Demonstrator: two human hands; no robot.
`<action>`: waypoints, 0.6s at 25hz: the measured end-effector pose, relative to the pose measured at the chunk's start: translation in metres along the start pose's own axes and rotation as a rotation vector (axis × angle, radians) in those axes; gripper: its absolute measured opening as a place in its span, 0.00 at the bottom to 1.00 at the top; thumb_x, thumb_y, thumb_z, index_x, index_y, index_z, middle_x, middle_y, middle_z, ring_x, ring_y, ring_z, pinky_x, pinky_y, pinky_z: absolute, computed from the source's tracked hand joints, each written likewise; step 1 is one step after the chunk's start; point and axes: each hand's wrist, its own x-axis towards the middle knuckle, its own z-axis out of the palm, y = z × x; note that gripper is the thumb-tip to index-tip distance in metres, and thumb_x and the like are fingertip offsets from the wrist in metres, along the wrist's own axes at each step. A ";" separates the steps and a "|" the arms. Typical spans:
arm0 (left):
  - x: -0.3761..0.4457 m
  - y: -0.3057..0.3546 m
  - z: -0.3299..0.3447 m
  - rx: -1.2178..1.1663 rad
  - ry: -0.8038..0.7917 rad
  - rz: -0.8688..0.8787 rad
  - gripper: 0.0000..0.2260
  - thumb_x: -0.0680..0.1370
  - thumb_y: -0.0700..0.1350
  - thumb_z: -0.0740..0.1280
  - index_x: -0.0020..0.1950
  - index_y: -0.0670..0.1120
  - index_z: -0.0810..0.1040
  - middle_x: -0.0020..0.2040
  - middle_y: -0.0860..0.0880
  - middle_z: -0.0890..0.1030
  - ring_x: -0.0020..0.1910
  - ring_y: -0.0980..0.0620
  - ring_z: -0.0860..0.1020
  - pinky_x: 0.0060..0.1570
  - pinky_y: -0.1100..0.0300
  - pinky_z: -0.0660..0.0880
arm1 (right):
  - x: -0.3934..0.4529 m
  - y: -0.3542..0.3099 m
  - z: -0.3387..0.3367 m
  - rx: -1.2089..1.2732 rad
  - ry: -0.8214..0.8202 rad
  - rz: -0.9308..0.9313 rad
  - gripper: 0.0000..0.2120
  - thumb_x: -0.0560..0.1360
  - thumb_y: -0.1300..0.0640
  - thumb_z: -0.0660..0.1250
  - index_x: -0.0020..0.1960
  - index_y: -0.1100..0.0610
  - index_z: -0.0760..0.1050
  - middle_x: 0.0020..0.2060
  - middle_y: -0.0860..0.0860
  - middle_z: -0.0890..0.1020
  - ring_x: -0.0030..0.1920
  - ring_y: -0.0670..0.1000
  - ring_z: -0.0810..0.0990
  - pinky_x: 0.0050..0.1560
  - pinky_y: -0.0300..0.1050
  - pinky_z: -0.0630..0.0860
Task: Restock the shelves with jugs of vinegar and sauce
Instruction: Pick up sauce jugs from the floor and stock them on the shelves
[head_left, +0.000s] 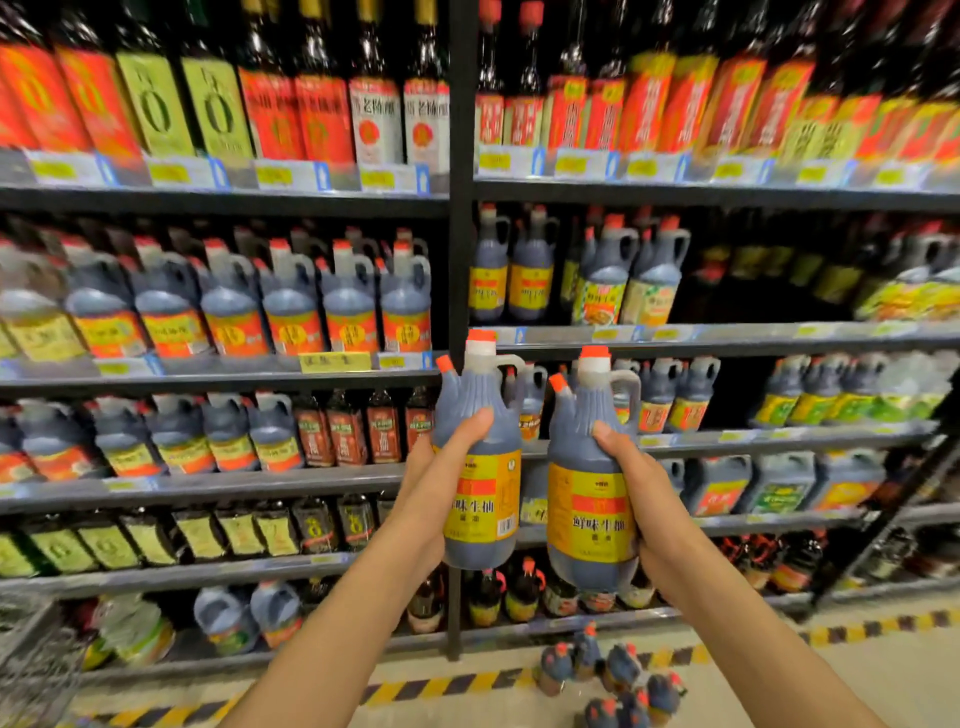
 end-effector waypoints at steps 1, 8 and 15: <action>0.003 0.002 0.002 0.013 -0.013 0.003 0.27 0.67 0.62 0.75 0.64 0.56 0.80 0.51 0.48 0.88 0.48 0.46 0.88 0.41 0.52 0.83 | 0.003 -0.002 0.000 -0.002 0.006 0.004 0.37 0.64 0.29 0.75 0.67 0.48 0.79 0.54 0.54 0.88 0.51 0.59 0.88 0.54 0.62 0.84; 0.052 0.002 0.015 0.019 0.005 -0.012 0.24 0.66 0.63 0.75 0.59 0.57 0.82 0.50 0.50 0.89 0.47 0.48 0.88 0.44 0.52 0.82 | 0.056 -0.016 -0.007 0.001 -0.065 0.043 0.34 0.57 0.25 0.77 0.56 0.43 0.86 0.52 0.54 0.89 0.50 0.58 0.89 0.44 0.53 0.85; 0.138 0.005 0.042 0.009 0.080 -0.018 0.32 0.64 0.65 0.76 0.65 0.56 0.78 0.53 0.50 0.88 0.49 0.47 0.87 0.49 0.46 0.82 | 0.158 -0.035 -0.020 -0.029 -0.090 0.079 0.41 0.58 0.27 0.77 0.64 0.47 0.80 0.51 0.53 0.89 0.50 0.57 0.89 0.54 0.60 0.84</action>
